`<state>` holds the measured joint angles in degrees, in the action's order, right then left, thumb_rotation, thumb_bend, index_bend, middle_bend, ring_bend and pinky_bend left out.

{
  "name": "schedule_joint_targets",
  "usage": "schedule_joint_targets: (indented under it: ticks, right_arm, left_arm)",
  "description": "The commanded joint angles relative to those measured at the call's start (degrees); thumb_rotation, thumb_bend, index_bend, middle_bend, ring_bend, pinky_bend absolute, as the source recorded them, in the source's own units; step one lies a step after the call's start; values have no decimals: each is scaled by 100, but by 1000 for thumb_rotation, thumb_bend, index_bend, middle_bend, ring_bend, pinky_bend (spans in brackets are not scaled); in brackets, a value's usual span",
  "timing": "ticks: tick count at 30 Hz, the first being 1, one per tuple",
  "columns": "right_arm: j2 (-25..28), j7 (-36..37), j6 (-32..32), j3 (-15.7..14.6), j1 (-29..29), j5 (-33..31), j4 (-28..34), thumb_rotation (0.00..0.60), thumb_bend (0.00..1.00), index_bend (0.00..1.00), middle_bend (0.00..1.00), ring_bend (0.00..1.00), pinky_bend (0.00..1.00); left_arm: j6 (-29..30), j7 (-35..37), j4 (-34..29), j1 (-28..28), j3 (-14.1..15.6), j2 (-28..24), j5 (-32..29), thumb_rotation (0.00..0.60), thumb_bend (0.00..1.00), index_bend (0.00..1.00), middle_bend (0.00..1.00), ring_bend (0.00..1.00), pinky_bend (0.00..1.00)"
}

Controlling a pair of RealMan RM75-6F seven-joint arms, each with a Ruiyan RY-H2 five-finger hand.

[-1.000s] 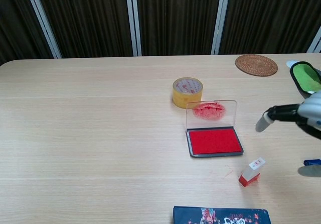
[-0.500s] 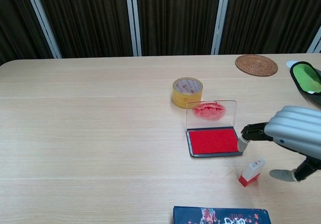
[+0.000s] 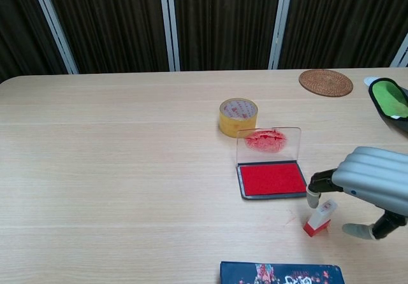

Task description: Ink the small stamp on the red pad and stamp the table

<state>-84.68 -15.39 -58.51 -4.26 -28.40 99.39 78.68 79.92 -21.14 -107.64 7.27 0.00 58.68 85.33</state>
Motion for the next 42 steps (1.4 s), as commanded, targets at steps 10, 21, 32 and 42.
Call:
schedule_joint_targets:
  ticks: [10,21,32,42]
  right_arm:
    - [-135,120,-125,-57,-38,8,-202,600,319,398,381,778,979]
    - [-225,275,-200,-93,-43,-3,-297,600,368,470,449,778,979]
    - [-142,858,-276,188,-53,-428,54,600,517,564,525,778,980]
    - [-252,584,-119,868,-258,-1203,204,600,538,567,530,778,980]
  left_arm:
    - [16,27,1,6,3,-12,-2,600,0,0,0,0,0]
    - [49,30,2,-5,11,-13,14,600,0,0,0,0,0]
    - [26,25,0,8,9,-10,-19,600,0,0,0,0,0]
    - [11,31,-16,16,15,-23,-30,600,0,0,0,0,0]
